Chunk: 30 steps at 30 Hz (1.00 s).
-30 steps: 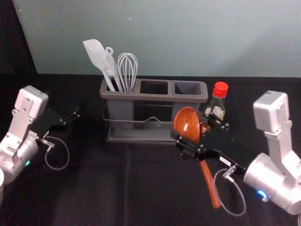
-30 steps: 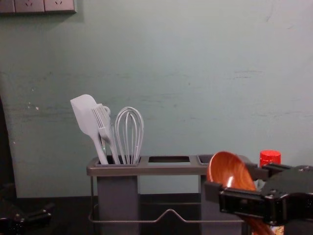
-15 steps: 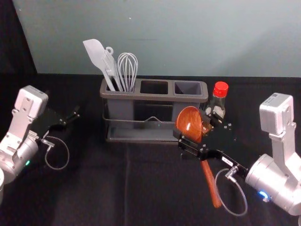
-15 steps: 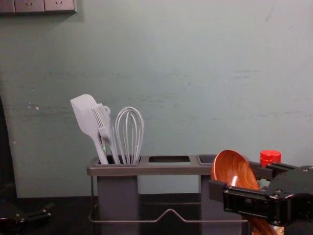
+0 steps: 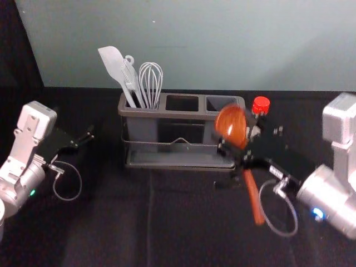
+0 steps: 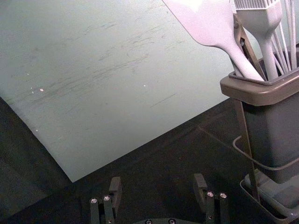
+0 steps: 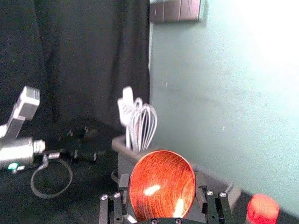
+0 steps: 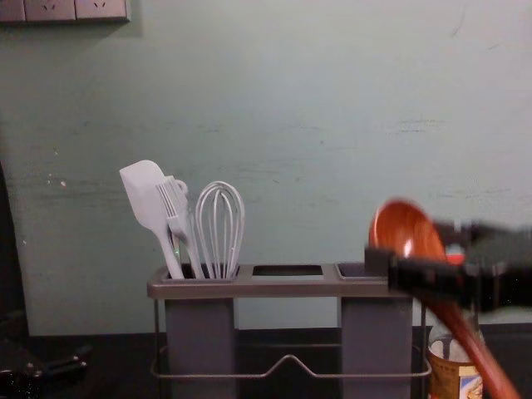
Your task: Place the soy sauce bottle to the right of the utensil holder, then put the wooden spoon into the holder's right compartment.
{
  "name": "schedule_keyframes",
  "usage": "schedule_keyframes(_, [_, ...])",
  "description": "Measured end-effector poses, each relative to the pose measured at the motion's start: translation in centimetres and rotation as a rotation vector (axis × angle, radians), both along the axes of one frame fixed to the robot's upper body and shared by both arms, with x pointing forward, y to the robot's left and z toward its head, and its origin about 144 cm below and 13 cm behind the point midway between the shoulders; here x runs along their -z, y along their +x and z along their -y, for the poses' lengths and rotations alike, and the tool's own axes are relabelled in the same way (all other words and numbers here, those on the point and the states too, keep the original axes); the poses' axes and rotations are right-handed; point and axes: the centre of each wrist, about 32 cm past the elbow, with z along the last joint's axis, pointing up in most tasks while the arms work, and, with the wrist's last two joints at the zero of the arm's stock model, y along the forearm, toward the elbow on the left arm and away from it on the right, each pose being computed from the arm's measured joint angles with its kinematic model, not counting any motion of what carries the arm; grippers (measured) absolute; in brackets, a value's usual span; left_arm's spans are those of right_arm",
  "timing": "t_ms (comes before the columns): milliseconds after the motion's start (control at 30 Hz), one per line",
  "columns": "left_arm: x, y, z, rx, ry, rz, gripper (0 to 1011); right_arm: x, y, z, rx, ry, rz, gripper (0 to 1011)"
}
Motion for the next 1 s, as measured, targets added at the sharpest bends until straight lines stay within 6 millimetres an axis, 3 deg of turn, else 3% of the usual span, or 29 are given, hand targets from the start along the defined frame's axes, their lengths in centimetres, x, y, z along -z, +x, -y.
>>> schedule_keyframes(300, [0.0,0.0,0.0,0.000,0.000,0.000,1005,-2.7,3.1,-0.2,-0.043,-0.021,0.107,840])
schedule_keyframes(1000, [0.0,0.0,0.0,0.000,0.000,0.000,1005,-3.5,8.5,-1.5,-0.049,0.014,0.256,840])
